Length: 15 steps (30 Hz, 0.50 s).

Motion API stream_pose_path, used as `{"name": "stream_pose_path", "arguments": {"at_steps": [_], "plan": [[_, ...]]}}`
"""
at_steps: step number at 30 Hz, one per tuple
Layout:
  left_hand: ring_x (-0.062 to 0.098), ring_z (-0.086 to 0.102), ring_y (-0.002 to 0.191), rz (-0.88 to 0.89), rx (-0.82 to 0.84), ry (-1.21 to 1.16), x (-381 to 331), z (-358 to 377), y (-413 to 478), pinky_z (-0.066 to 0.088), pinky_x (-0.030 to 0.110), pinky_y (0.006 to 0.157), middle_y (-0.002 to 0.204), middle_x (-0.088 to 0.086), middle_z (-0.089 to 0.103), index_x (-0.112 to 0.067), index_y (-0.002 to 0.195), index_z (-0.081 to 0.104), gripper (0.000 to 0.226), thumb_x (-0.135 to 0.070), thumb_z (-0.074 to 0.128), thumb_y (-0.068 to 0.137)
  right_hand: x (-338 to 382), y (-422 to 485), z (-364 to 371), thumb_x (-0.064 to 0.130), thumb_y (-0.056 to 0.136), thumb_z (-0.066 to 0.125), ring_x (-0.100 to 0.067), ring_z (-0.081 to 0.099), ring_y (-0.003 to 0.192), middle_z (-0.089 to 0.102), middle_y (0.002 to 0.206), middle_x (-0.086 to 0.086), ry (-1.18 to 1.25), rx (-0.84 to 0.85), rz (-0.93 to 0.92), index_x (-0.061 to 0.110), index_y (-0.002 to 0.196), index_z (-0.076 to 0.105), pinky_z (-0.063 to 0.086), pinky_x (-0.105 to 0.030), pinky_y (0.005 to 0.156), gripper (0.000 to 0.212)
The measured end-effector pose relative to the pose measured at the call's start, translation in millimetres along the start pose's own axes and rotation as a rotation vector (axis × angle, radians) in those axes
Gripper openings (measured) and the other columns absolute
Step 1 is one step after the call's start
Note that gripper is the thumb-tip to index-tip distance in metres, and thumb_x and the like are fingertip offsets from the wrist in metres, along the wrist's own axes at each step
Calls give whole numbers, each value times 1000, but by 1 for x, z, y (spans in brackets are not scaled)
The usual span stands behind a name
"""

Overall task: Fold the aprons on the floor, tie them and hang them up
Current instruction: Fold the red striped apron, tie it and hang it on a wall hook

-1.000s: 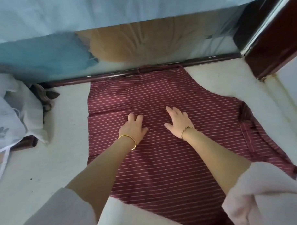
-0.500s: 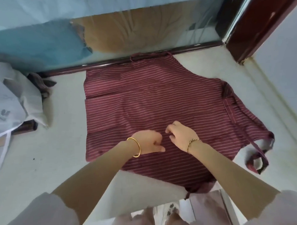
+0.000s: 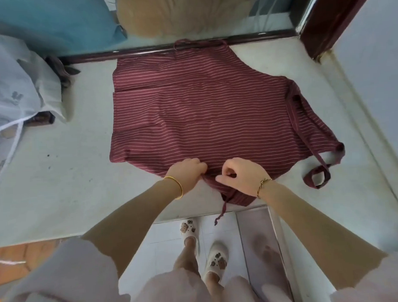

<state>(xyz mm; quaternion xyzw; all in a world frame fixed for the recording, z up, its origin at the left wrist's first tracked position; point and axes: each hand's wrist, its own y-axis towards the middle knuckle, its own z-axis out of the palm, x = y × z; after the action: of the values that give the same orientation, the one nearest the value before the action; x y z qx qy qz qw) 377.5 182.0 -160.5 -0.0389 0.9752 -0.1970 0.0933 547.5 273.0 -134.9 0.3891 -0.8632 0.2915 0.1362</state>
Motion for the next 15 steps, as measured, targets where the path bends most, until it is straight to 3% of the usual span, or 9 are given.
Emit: {"name": "stream_pose_path", "arguments": {"at_steps": [2, 3, 5, 8, 12, 15], "plan": [[29, 56, 89, -120, -87, -148, -9, -9, -2, 48, 42, 75, 96, 7, 58, -16, 102, 47, 10, -17, 39, 97, 0, -11, 3, 61, 74, 63, -14, 53, 93, 51, 104, 8, -92, 69, -16, 25, 111, 49, 48, -34, 82, 53], [30, 56, 83, -163, -128, -198, -10, -14, -2, 48, 42, 73, 91, 8, 60, -15, 101, 46, 9, -16, 39, 97, -1, -12, 6, 58, 72, 68, -17, 52, 98, 50, 110, 6, -171, 79, -29, 23, 119, 44, 48, -36, 83, 63], [29, 56, 77, -210, -197, -249, -10, -23, 0, 47, 41, 71, 84, 6, 59, -13, 101, 45, 9, -14, 38, 96, -3, -11, 9, 38, 74, 74, -22, 51, 107, 46, 119, 0, -296, 50, -39, 20, 128, 35, 49, -38, 84, 70], [23, 55, 75, -237, -244, -291, -13, -30, 0, 44, 33, 67, 80, -1, 56, -14, 102, 46, 11, -11, 37, 96, -8, -19, 10, 13, 73, 73, -23, 50, 105, 41, 124, -3, -349, -70, -34, 21, 132, 31, 53, -34, 75, 73], [21, 58, 78, -255, -243, -304, -18, -37, 2, 45, 31, 73, 87, 0, 63, -15, 101, 48, 14, -12, 36, 97, -14, -30, 8, 9, 72, 73, -21, 52, 89, 49, 109, -4, -401, -298, -72, 18, 117, 47, 47, -29, 61, 53], [24, 55, 94, -247, -234, -209, -24, -40, 0, 40, 37, 90, 102, 2, 61, -16, 104, 50, 16, -10, 40, 95, -14, -33, -1, 19, 89, 58, -20, 54, 100, 56, 109, 1, -401, -153, -84, 22, 115, 53, 42, -31, 79, 26]]}}
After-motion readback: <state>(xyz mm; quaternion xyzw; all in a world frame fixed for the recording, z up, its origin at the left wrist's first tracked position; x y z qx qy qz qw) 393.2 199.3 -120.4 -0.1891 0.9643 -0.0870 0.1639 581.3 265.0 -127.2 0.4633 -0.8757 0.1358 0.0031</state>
